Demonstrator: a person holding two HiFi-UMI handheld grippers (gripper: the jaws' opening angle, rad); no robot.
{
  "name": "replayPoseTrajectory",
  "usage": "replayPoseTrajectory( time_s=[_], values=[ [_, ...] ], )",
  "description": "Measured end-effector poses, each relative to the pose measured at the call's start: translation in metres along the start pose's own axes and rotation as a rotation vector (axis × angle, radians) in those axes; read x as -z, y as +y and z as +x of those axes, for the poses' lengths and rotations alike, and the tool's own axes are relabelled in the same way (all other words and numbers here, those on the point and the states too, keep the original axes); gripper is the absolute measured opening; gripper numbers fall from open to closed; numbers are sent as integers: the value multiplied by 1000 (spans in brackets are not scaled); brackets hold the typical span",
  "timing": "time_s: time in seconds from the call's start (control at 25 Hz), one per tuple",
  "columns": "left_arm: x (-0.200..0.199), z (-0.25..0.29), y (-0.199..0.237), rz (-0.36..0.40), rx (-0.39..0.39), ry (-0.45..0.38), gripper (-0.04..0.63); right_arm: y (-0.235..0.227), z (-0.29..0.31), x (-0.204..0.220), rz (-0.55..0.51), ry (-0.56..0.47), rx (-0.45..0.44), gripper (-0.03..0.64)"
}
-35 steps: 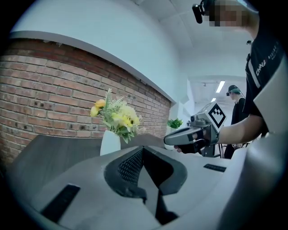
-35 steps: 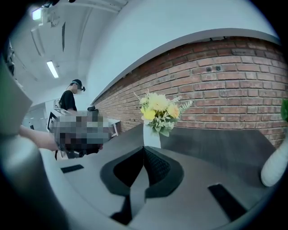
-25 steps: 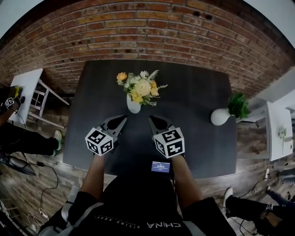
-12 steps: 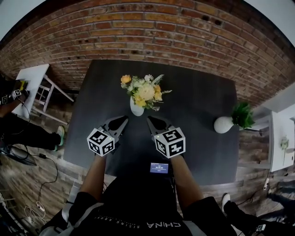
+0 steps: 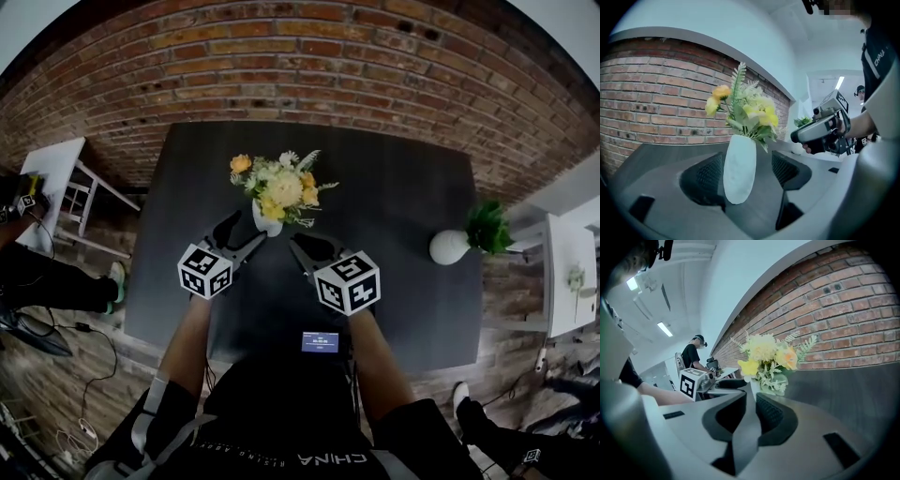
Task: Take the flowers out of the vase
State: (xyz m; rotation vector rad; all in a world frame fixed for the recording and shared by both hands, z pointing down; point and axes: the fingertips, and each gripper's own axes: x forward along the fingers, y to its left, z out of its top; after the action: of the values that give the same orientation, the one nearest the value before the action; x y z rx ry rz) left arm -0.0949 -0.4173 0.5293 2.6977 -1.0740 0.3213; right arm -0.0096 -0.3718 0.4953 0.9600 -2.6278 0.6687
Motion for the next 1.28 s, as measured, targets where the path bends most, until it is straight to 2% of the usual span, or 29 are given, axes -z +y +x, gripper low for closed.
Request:
replayPoseTrajectory(
  time_s=[0.04, 0.16, 0.32, 0.56, 0.76, 1.28],
  values=[
    [0, 6, 1, 7, 13, 8, 318, 0, 1, 0, 9, 6, -17, 67],
    [0, 25, 5, 41, 38, 38, 322, -3, 5, -1, 24, 24, -48, 167],
    [1, 43, 10, 62, 45, 50, 322, -26, 8, 0, 45, 41, -13, 227],
    [4, 59, 11, 92, 88, 64, 320, -46, 25, 5, 25, 81, -29, 244],
    [3, 62, 10, 120, 94, 54, 307, -41, 54, -11, 0, 43, -58, 244],
    [5, 59, 9, 143, 91, 48, 305, -31, 99, -48, 61, -32, -128, 244]
  ],
)
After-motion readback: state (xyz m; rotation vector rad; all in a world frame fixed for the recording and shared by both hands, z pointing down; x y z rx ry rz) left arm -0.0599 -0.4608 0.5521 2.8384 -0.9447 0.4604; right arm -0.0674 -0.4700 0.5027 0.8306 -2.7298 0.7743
